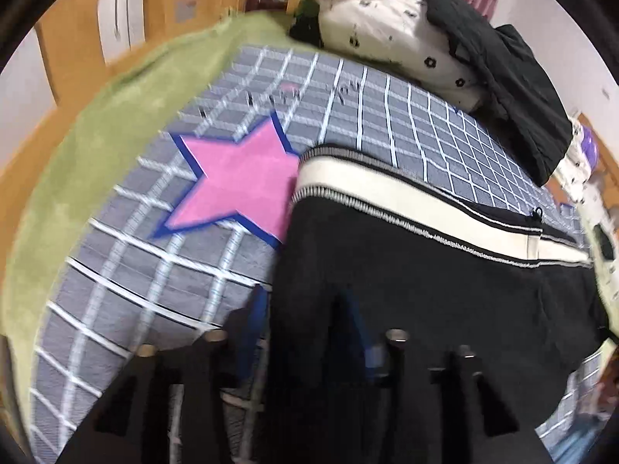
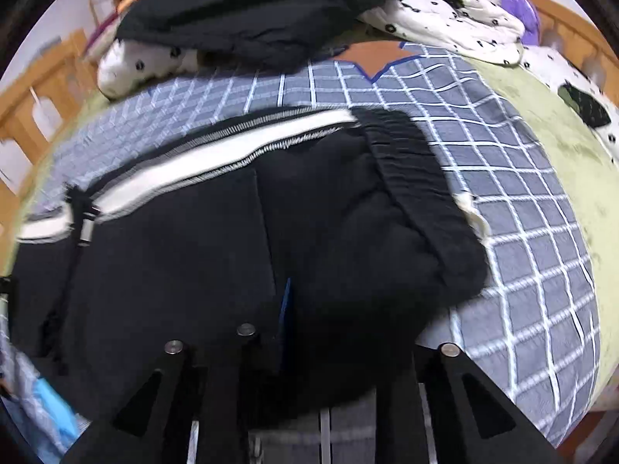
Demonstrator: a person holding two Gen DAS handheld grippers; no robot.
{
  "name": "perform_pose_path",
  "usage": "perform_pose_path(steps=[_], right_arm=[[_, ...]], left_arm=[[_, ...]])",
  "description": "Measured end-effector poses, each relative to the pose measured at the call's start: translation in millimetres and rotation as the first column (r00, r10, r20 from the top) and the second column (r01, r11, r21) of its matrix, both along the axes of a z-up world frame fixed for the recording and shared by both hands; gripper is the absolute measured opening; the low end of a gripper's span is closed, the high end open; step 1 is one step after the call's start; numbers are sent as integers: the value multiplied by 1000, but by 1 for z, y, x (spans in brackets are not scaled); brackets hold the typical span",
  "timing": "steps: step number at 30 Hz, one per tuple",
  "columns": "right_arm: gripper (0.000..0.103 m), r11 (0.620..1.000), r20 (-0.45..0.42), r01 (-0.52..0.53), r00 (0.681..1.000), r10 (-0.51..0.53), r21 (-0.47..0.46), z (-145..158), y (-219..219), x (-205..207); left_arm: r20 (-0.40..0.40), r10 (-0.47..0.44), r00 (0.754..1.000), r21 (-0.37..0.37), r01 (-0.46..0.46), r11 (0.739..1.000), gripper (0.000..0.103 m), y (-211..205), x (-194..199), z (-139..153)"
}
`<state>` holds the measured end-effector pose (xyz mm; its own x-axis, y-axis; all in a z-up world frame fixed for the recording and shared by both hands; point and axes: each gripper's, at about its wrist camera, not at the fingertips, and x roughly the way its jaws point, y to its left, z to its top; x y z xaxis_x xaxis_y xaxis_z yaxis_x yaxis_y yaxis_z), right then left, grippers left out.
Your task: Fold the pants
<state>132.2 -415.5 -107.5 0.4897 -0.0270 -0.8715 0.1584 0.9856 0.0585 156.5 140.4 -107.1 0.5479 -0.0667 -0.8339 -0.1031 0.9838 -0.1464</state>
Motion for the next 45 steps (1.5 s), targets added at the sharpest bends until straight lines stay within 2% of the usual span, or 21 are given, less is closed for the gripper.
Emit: perform_pose_path(steps=[1, 3, 6, 8, 10, 11, 15, 17, 18, 20, 23, 26, 30, 33, 35, 36, 38, 39, 40, 42, 45], right_arm=[[32, 1000, 3, 6, 1000, -6, -7, 5, 0, -6], [36, 995, 35, 14, 999, -10, -100, 22, 7, -23], [37, 978, 135, 5, 991, 24, -209, 45, 22, -40], [37, 975, 188, -25, 980, 67, -220, 52, 33, -41], [41, 973, 203, -52, 974, 99, -224, 51, 39, -38], [49, 972, 193, -80, 973, 124, -221, 45, 46, -31], [51, 973, 23, -105, 993, 112, -207, -7, 51, -8], [49, 960, -58, -139, 990, 129, -243, -24, 60, -4], [49, 946, -50, -162, 987, 154, -281, -21, 67, -7], [49, 952, -2, -160, 986, 165, -260, -10, 69, -15], [49, 975, 67, -119, 989, 134, -186, 8, 66, -27], [49, 985, 160, -81, 982, 106, -152, 32, 75, -35], [51, 992, 225, -113, 966, 125, -64, 59, 98, -26], [53, 985, 259, -170, 950, 174, -37, 61, 117, -18], [62, 982, 268, -177, 945, 188, -65, 45, 128, -15], [62, 981, 248, -179, 949, 193, -78, 31, 130, -13], [62, 983, 172, -173, 968, 182, -66, 2, 128, -7], [61, 987, 82, -154, 984, 157, -42, -22, 127, 0], [61, 989, 44, -146, 988, 147, -20, -33, 125, 3], [62, 988, 128, -139, 981, 146, -62, -44, 129, -7], [65, 974, 134, -165, 973, 187, -158, -47, 145, -9]], left_arm=[[33, -7, 999, 34, 6, 999, 59, -3, -5, 6], [89, -28, 996, 62, 22, 998, 59, -7, -12, 18], [146, -86, 986, 29, 82, 996, 67, -14, -22, 29], [149, -122, 981, -1, 124, 992, 69, -19, -28, 28], [121, -141, 983, 14, 141, 990, 69, -28, -32, 19], [106, -145, 984, 21, 144, 989, 69, -31, -35, 15], [-14, -150, 989, 32, 150, 988, 69, -36, -58, -16], [5, -158, 987, 64, 158, 985, 69, -36, -70, -17], [26, -160, 987, 75, 157, 985, 69, -35, -77, -11], [69, -147, 987, 38, 145, 989, 69, -26, -88, -2], [131, -52, 990, -76, 63, 995, 69, 3, -106, 6], [95, 29, 995, -162, -13, 987, 69, 28, -113, -8], [3, 42, 999, -284, -39, 958, 67, 40, -115, -35], [21, 22, 1000, -269, -16, 963, 67, 33, -113, -38], [31, -1, 1000, -258, 9, 966, 67, 25, -113, -40], [37, -2, 999, -256, 11, 967, 67, 23, -112, -40], [46, 8, 999, -266, 5, 964, 66, 19, -112, -41], [48, 18, 999, -261, -5, 965, 65, 17, -111, -41], [54, 24, 998, -252, -9, 968, 65, 15, -111, -40], [65, 34, 997, -235, -18, 972, 64, 13, -111, -41], [102, 52, 993, -231, -27, 972, 62, 14, -114, -43]])
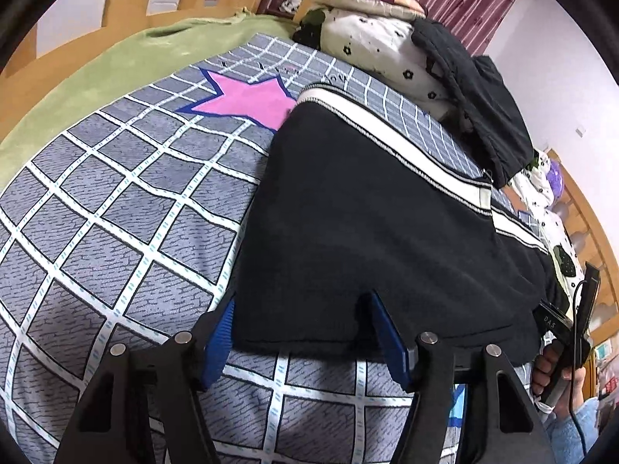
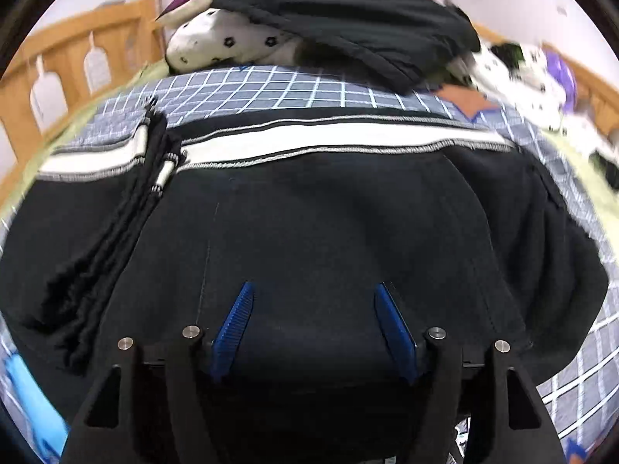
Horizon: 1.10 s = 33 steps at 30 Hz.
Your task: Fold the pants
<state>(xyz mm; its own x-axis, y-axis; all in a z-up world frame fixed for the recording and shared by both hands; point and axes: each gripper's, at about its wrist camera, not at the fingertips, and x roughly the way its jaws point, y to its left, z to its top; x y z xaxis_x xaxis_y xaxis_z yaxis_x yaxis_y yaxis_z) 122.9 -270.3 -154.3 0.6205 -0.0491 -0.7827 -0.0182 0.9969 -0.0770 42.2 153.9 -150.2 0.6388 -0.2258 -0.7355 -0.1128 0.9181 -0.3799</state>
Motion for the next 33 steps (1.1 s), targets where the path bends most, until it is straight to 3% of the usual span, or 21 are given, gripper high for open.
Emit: perform_pose_path(steps=[7, 18, 26, 29, 33], right_arm=[[68, 998, -10, 40, 999, -40, 44, 2, -3, 3], [71, 996, -33, 10, 999, -7, 86, -1, -6, 8], [73, 995, -33, 2, 999, 1, 95, -2, -6, 9], [73, 996, -29, 0, 1000, 2, 86, -2, -4, 8], [74, 997, -27, 1, 1000, 1, 83, -2, -3, 8]], left_arm=[[84, 18, 996, 57, -23, 998, 62, -7, -11, -2], [32, 37, 999, -18, -37, 999, 66, 0, 1, -4], [26, 62, 998, 37, -63, 997, 67, -9, 3, -3], [21, 69, 997, 24, -70, 997, 57, -6, 3, -2], [23, 101, 995, 22, -101, 995, 34, -3, 2, 5]])
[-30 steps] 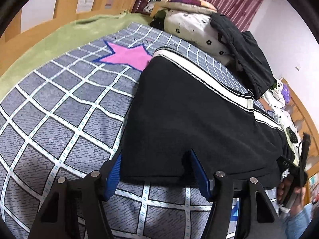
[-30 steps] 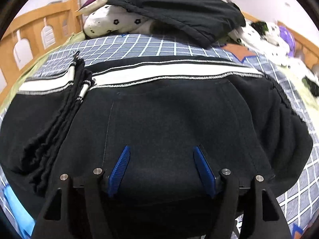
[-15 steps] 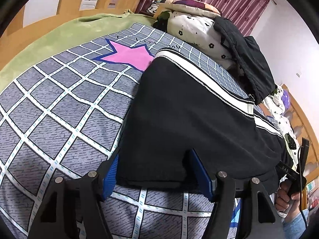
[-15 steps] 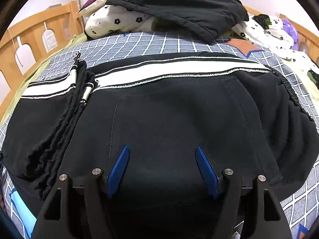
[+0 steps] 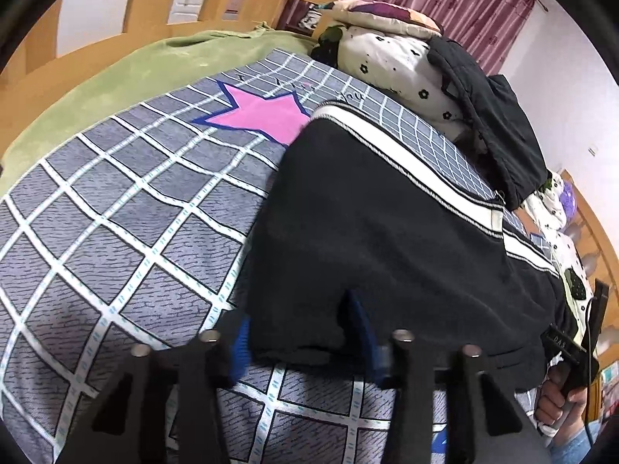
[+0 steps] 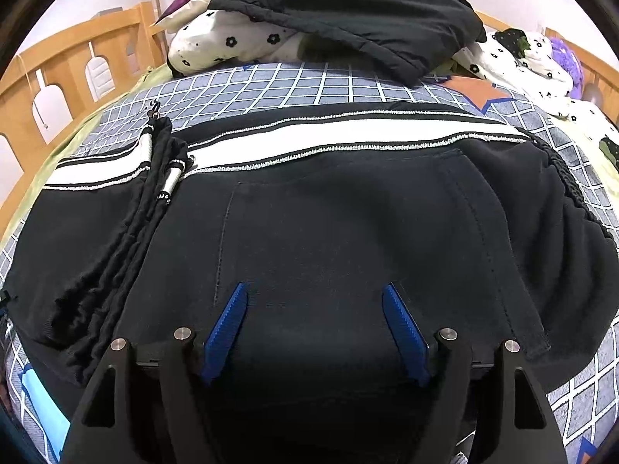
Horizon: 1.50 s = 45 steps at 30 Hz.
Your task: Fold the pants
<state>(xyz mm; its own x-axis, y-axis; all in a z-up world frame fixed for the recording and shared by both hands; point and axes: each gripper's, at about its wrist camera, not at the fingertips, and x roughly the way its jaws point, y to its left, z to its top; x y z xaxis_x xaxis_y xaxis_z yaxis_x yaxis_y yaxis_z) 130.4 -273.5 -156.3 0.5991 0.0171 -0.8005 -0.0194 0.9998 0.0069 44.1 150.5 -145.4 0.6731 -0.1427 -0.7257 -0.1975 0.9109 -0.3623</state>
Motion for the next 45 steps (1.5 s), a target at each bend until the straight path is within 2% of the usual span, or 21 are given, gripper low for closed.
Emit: perform_pose_path(steps=[1, 4, 7, 13, 15, 18, 22, 26, 28, 32, 35, 37, 40, 41, 42, 43, 44, 45], right_arm=[[74, 1000, 0, 0, 1000, 0, -1, 0, 0, 0], [74, 1000, 2, 0, 1000, 0, -9, 0, 2, 0], [74, 1000, -1, 1, 1000, -1, -7, 0, 1, 0], [74, 1000, -22, 1, 1000, -1, 5, 3, 0, 3], [68, 1000, -26, -5, 1000, 5, 24, 8, -3, 5], [65, 998, 8, 23, 1000, -23, 52, 21, -17, 5], [65, 992, 65, 78, 994, -85, 98, 39, -43, 1], [66, 980, 107, 129, 984, -146, 149, 53, -74, -5], [66, 973, 117, 158, 977, -179, 170, 55, -90, -10], [64, 958, 90, 195, 972, -217, 211, 49, -116, -14], [60, 958, 85, 174, 977, -198, 228, 46, -124, -16], [60, 963, 84, 144, 982, -167, 228, 47, -121, -17], [60, 969, 90, 104, 988, -127, 224, 47, -114, -17], [60, 969, 89, 94, 989, -117, 229, 47, -111, -18], [60, 968, 87, 86, 990, -109, 237, 47, -109, -19], [60, 965, 83, 78, 991, -101, 250, 47, -108, -19], [60, 959, 78, 69, 993, -94, 273, 48, -105, -18], [60, 951, 73, 54, 994, -80, 304, 48, -102, -17]], left_arm=[[6, 5, 1000, 8, -5, 1000, 27, -1, -1, 3], [57, -1, 998, 34, -1, 999, 19, -7, -4, 19], [116, -27, 993, 46, 22, 999, 18, -17, -5, 40], [197, -86, 977, 23, 83, 996, 17, -42, 0, 84], [218, -121, 968, 29, 117, 993, 17, -55, 3, 97], [265, -212, 941, 98, 193, 976, 17, -90, 4, 119], [293, -379, 878, 148, 349, 925, 17, -152, 4, 135], [261, -488, 833, 145, 466, 873, 17, -208, 12, 122], [221, -538, 813, 136, 521, 843, 17, -236, 18, 104], [115, -589, 800, 81, 583, 808, 17, -276, 27, 57], [74, -601, 796, 108, 592, 798, 17, -293, 22, 34], [92, -602, 794, 137, 588, 797, 24, -294, 16, 39], [95, -624, 776, 87, 618, 782, 40, -285, 14, 52], [90, -625, 776, 81, 620, 781, 41, -282, 11, 56], [91, -622, 777, 87, 616, 783, 44, -275, 3, 61], [91, -613, 785, 105, 605, 790, 57, -271, -2, 62], [90, -594, 799, 135, 581, 802, 65, -267, -7, 64], [104, -577, 810, 167, 557, 813, 68, -260, -16, 66]])
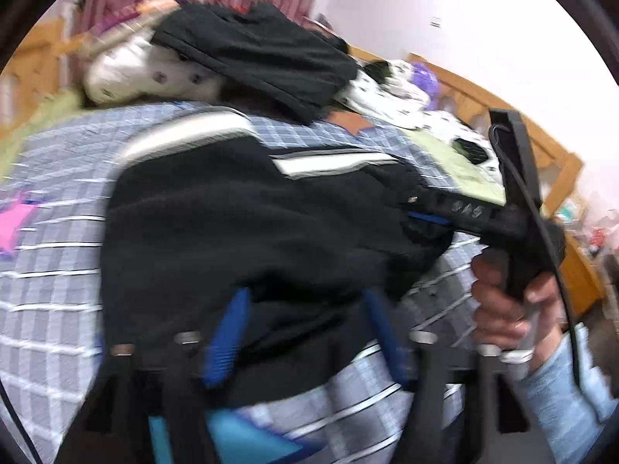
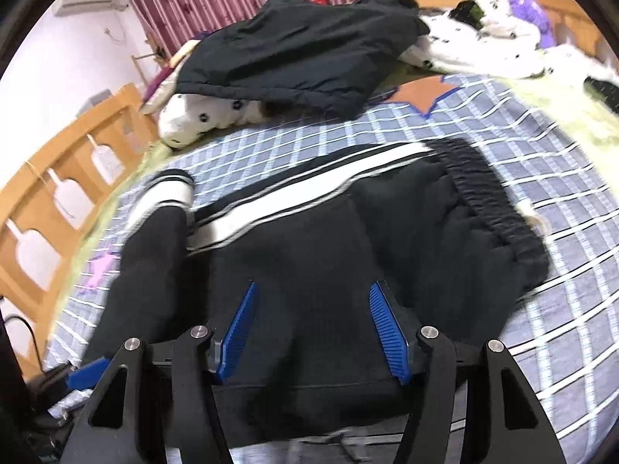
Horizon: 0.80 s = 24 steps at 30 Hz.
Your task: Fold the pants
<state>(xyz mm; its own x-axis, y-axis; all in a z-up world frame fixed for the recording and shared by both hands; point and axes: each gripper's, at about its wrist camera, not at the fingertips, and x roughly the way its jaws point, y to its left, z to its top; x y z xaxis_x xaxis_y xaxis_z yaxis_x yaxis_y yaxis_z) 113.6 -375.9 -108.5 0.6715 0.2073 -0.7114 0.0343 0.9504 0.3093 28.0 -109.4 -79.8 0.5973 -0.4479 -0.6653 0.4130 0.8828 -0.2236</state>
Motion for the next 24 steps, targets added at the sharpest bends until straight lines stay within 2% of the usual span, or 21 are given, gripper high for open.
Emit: perform_pose_path(steps=[2, 5, 9, 13, 15, 16, 17, 21, 24], right_arm=[[62, 996, -1, -49, 999, 49, 75, 0, 9, 1], [63, 984, -2, -118, 993, 119, 137, -1, 26, 3], [66, 955, -34, -215, 973, 226, 206, -9, 53, 5], [65, 944, -92, -249, 957, 274, 214, -25, 78, 11], [53, 943, -105, -265, 951, 290, 203, -31, 87, 10], [37, 941, -101, -273, 950, 297, 197, -31, 89, 9], [26, 937, -93, -293, 945, 314, 193, -30, 92, 8], [18, 939, -21, -326, 944, 330, 104, -15, 101, -4], [16, 942, 36, -321, 947, 319, 94, -1, 96, -10]], left_arm=[[35, 23, 999, 18, -24, 1000, 68, 15, -15, 0], [39, 106, 994, 76, -109, 991, 69, 35, -29, -11], [-7, 179, 984, 30, -179, 983, 69, 59, -30, -28], [19, 193, 981, 18, -194, 981, 69, 61, -33, -25], [35, 214, 976, -28, -213, 977, 69, 66, -38, -22], [35, 220, 975, -49, -218, 975, 69, 71, -38, -23], [26, 227, 974, -54, -225, 973, 69, 73, -36, -24], [-25, 265, 964, -18, -266, 964, 69, 80, -26, -38], [-102, 255, 961, -50, -261, 964, 70, 82, -21, -53]])
